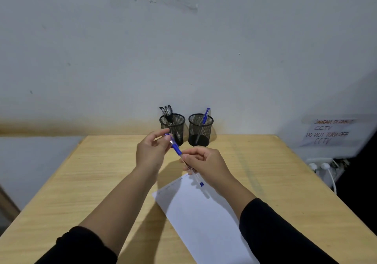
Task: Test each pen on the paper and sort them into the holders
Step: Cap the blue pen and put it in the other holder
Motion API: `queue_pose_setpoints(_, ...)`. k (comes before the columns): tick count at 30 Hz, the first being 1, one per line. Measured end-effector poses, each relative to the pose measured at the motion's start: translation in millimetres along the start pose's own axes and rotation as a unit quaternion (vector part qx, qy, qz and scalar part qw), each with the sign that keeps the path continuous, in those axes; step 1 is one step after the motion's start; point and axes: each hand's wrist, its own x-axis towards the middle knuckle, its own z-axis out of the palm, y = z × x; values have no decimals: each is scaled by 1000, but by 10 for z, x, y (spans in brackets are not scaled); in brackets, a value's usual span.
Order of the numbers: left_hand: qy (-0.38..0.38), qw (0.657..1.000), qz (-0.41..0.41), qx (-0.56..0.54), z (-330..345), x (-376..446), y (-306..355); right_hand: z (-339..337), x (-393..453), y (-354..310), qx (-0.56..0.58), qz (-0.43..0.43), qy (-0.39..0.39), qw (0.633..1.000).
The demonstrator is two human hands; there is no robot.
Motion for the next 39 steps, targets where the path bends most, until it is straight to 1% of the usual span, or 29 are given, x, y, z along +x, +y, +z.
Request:
queue_pose_setpoints(2, -31, 999, 25, 31, 166, -4, 3, -53, 74, -15, -16, -6, 6, 1000)
queue_pose_setpoints(5, -46, 998, 19, 44, 409, 110, -7, -209, 201, -60, -58, -9, 27, 998)
queue_pose_setpoints(8, -20, 998, 2, 53, 649, 289, -68, -456, 401, -106, -91, 3, 80, 993)
queue_pose_setpoints(12, 35, 985, -9, 170, 864, 577, -244, -841, 767, -216, -97, -2, 168, 981)
queue_pose_setpoints(15, 32, 963, -10, 266, 957, 763, -382, -1047, 1046, -316, -78, -17, 214, 974)
queue_pose_setpoints(19, 28, 953, 3, 302, 1074, 882, -487, -1156, 1379, -334, -57, -25, 255, 965)
queue_pose_setpoints(22, 33, 949, 20, 314, 1135, 947, -581, -1146, 1573, -213, -75, -7, 260, 963)
queue_pose_setpoints(26, 60, 956, 36, 283, 1174, 965, -647, -1052, 1717, -17, -143, 28, 242, 959)
queue_pose_setpoints(31, 61, 961, 38, 265, 1168, 958, -659, -954, 1792, 114, -202, 66, 217, 953)
queue_pose_setpoints(36, 64, 963, 36, 259, 1166, 959, -653, -924, 1832, 144, -208, 84, 216, 950)
queue_pose_setpoints(39, 56, 963, 28, 261, 1163, 967, -664, -930, 1824, 144, -192, 97, 214, 953)
